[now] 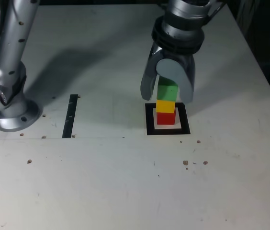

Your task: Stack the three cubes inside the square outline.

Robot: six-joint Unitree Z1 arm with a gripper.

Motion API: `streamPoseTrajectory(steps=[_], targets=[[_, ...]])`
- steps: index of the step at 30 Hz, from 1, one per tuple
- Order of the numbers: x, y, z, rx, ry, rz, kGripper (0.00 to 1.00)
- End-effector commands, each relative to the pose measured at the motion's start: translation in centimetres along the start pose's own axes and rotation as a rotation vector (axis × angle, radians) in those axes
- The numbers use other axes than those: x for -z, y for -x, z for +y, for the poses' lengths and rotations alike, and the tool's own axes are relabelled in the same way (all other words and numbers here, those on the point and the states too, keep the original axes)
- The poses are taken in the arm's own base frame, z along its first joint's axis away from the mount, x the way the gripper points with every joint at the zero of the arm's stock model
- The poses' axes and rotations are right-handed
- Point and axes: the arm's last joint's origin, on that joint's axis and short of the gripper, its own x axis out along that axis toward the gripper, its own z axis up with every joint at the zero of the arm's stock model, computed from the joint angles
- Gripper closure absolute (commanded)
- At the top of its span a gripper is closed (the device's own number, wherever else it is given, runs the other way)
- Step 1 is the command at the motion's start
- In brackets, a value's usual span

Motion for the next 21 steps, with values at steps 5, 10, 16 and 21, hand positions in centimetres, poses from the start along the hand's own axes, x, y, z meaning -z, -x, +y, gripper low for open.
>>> streamPoseTrajectory(steps=[5, 10, 16, 21], targets=[[0.3, 0.2, 0.1, -0.012, -0.001, -0.002, 0.01], [1.0, 0.9, 0.2, -0.033, 0.004, -0.014, 0.01], [5.0, 4.5, 0.7, -0.094, 0.015, -0.097, 0.01], [8.8, 7.0, 0.9, -0.136, 0.019, -0.188, 0.01]])
